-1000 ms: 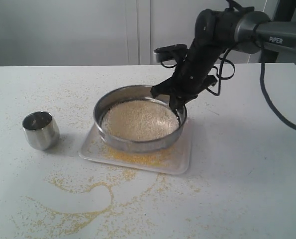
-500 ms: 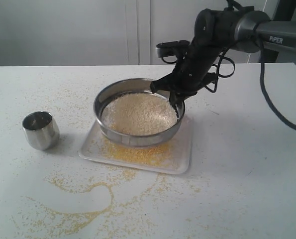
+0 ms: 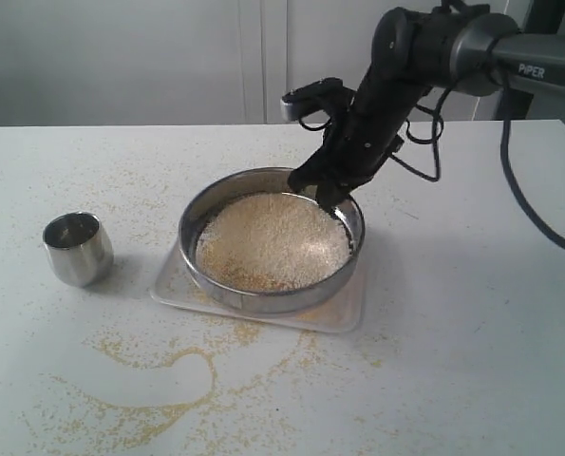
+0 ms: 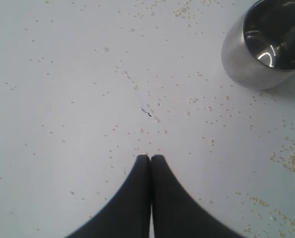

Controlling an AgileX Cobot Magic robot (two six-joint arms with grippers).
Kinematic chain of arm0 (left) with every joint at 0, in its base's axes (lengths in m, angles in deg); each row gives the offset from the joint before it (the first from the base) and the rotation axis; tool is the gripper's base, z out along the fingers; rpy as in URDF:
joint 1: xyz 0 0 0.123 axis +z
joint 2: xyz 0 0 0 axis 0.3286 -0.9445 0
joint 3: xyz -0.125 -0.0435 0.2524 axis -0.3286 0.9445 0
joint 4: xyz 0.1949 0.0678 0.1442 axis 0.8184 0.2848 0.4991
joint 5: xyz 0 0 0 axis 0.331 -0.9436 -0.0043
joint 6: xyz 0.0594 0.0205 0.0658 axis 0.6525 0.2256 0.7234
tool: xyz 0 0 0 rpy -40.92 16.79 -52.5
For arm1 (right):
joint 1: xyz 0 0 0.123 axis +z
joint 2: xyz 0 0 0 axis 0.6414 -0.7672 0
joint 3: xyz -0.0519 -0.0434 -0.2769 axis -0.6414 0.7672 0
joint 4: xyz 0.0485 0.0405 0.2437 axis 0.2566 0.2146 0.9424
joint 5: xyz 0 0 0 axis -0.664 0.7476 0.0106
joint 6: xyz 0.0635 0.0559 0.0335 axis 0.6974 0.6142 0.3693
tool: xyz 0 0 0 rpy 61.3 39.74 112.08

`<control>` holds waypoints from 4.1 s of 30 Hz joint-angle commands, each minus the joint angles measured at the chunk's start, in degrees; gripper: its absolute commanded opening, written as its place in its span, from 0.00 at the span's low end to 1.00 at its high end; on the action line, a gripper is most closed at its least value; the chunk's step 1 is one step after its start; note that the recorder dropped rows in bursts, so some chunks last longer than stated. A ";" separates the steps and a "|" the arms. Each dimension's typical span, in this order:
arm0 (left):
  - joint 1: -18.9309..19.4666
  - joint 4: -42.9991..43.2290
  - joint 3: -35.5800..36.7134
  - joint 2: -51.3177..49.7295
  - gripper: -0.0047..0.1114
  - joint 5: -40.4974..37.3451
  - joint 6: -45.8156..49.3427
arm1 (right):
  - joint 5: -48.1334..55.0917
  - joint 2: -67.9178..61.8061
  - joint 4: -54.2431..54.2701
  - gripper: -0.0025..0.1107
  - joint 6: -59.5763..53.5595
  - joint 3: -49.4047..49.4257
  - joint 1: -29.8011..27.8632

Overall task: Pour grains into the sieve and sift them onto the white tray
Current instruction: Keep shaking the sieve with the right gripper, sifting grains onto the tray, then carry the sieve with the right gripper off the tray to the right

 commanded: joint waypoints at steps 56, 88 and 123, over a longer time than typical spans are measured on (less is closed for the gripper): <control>0.03 -0.28 -0.06 0.42 0.04 -0.64 -0.13 | -0.63 1.68 10.64 0.02 -3.96 1.04 -0.58; 0.03 -0.28 -0.06 0.42 0.04 -0.64 -0.13 | -4.73 1.98 -8.59 0.02 23.95 0.92 1.65; 0.03 -0.28 -0.06 0.42 0.04 -0.64 -0.13 | 4.74 4.74 -8.09 0.02 9.20 1.03 0.50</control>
